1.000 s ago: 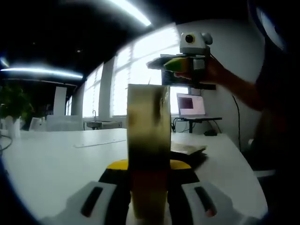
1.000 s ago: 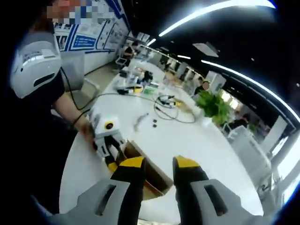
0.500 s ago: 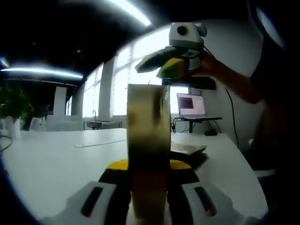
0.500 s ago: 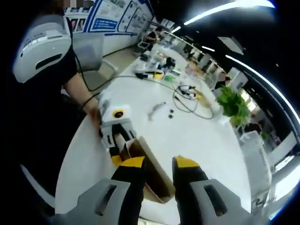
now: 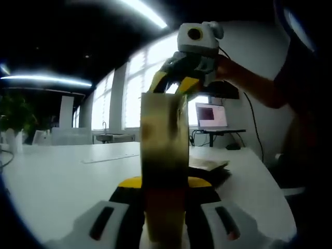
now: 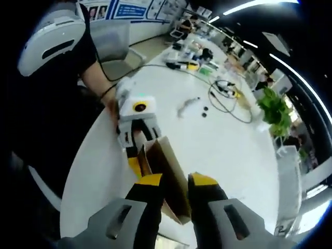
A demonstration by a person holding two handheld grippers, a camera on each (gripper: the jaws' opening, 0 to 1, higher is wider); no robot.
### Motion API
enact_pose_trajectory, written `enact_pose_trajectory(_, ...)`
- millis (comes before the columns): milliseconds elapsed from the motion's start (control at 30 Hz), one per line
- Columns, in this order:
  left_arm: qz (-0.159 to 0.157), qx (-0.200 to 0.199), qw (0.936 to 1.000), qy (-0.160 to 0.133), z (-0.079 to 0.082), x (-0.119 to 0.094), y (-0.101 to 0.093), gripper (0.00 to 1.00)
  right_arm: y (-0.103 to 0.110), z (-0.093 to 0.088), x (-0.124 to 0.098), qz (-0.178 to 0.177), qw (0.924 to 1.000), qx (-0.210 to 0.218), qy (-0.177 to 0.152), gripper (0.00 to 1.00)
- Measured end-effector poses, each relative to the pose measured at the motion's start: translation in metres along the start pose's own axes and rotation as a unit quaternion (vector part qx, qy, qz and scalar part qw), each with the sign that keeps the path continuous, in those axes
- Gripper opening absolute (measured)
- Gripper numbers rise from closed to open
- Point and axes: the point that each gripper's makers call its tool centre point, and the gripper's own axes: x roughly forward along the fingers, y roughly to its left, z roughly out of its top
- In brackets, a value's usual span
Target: Extract single mask from mask box in order stack masks on table
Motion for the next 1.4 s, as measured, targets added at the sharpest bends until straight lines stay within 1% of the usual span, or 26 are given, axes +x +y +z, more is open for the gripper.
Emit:
enact_pose_trajectory(67,0.0,0.0,1.0,0.0,0.0,0.0,0.0,0.31,0.005,-0.001,0.002,0.017,0.9998,-0.004,0.008,0.07)
enact_pose_trajectory(167,0.0,0.0,1.0,0.0,0.0,0.0,0.0,0.31,0.005,-0.003,0.006,0.026,0.9993,-0.013,0.026,0.07)
enact_pose_trajectory(233,0.001,0.0,1.0,0.0,0.0,0.0,0.0,0.31,0.009,-0.007,0.009,0.042,0.9982,-0.016,0.039,0.07)
enact_pose_trajectory(533,0.0,0.002,1.0,0.001,0.0,0.0,-0.001,0.31,0.008,-0.006,0.018,0.056,0.9973,-0.018,0.044,0.05)
enact_pose_trajectory(700,0.0,0.005,1.0,0.001,0.0,0.0,-0.001,0.31,0.011,-0.007,0.024,0.069,0.9967,-0.011,0.04,0.02)
enact_pose_trajectory(867,-0.001,0.007,1.0,0.001,0.001,0.0,-0.002,0.31,0.013,-0.007,0.024,0.067,0.9968,-0.012,0.04,0.0)
enact_pose_trajectory(967,-0.001,0.008,1.0,0.0,0.001,0.0,-0.002,0.31,0.016,-0.007,0.02,0.065,0.9968,-0.024,0.04,0.0)
enact_pose_trajectory(1000,-0.001,0.008,1.0,0.0,0.0,0.0,-0.002,0.31,0.008,-0.004,0.019,0.038,0.9982,-0.034,0.034,0.0)
enact_pose_trajectory(1033,0.001,0.004,1.0,0.001,0.0,0.0,-0.001,0.31,0.013,-0.005,0.018,0.051,0.9978,-0.025,0.035,0.0)
enact_pose_trajectory(1100,0.002,0.002,1.0,0.0,0.0,0.0,0.0,0.31,0.01,-0.005,0.015,0.041,0.9985,-0.023,0.029,0.0)
enact_pose_trajectory(1233,0.002,0.002,1.0,0.001,0.0,0.0,0.0,0.31,0.012,-0.006,0.01,0.038,0.9988,-0.02,0.023,0.0)
enact_pose_trajectory(1267,0.002,0.002,1.0,0.0,0.0,0.0,0.0,0.31,0.01,-0.005,0.009,0.029,0.9992,-0.02,0.019,0.0)
enact_pose_trajectory(1300,0.002,0.002,1.0,0.0,0.0,0.0,0.0,0.31,0.012,-0.006,0.007,0.033,0.9992,-0.016,0.018,0.0)
enact_pose_trajectory(1367,0.003,0.002,1.0,0.001,0.0,0.0,0.0,0.31,0.009,-0.005,0.005,0.016,0.9996,-0.017,0.018,0.0)
enact_pose_trajectory(1400,0.003,0.003,1.0,0.001,0.0,0.0,0.0,0.31,0.01,-0.005,0.004,0.018,0.9996,-0.017,0.016,0.0)
